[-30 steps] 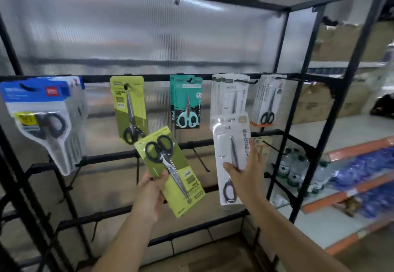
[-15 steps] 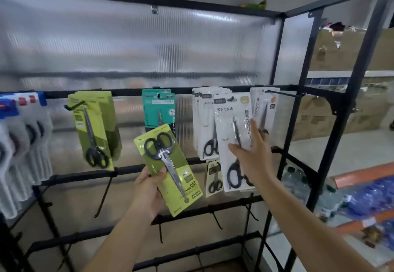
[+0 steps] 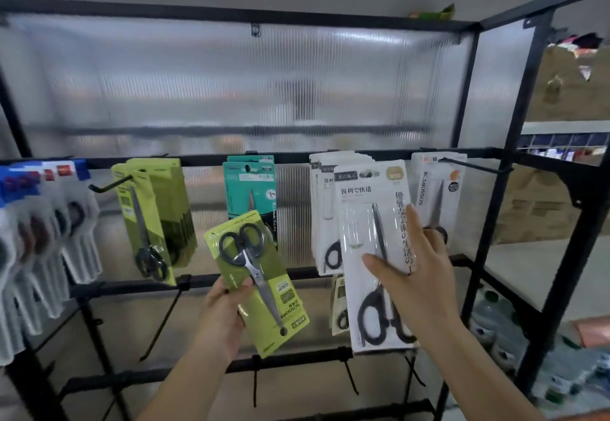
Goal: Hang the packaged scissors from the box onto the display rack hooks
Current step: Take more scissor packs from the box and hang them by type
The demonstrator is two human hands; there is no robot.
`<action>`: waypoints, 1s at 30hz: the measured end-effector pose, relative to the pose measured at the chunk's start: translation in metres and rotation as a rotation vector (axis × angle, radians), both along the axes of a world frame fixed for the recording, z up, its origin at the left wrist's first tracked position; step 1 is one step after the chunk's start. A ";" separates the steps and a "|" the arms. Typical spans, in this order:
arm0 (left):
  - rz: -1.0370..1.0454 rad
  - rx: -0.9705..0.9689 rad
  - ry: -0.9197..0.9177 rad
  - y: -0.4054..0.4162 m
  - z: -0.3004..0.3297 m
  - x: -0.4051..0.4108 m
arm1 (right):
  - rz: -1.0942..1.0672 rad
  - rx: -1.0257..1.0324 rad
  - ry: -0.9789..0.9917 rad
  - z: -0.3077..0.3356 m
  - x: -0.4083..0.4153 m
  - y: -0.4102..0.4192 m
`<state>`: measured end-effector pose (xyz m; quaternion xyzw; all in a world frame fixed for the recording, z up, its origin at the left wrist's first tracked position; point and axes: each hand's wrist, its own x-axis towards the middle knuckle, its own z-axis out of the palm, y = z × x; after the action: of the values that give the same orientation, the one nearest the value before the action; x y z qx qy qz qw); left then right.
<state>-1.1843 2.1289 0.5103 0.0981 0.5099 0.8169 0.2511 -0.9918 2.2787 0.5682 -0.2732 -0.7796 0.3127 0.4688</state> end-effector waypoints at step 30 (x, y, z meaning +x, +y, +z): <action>-0.013 0.299 0.029 -0.024 0.016 0.025 | 0.716 -0.805 -0.151 -0.057 -0.047 -0.044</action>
<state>-1.1594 2.1047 0.5267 0.1497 0.3853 0.8806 0.2316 -1.0391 2.2344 0.5114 -0.1701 -0.6741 0.7062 0.1340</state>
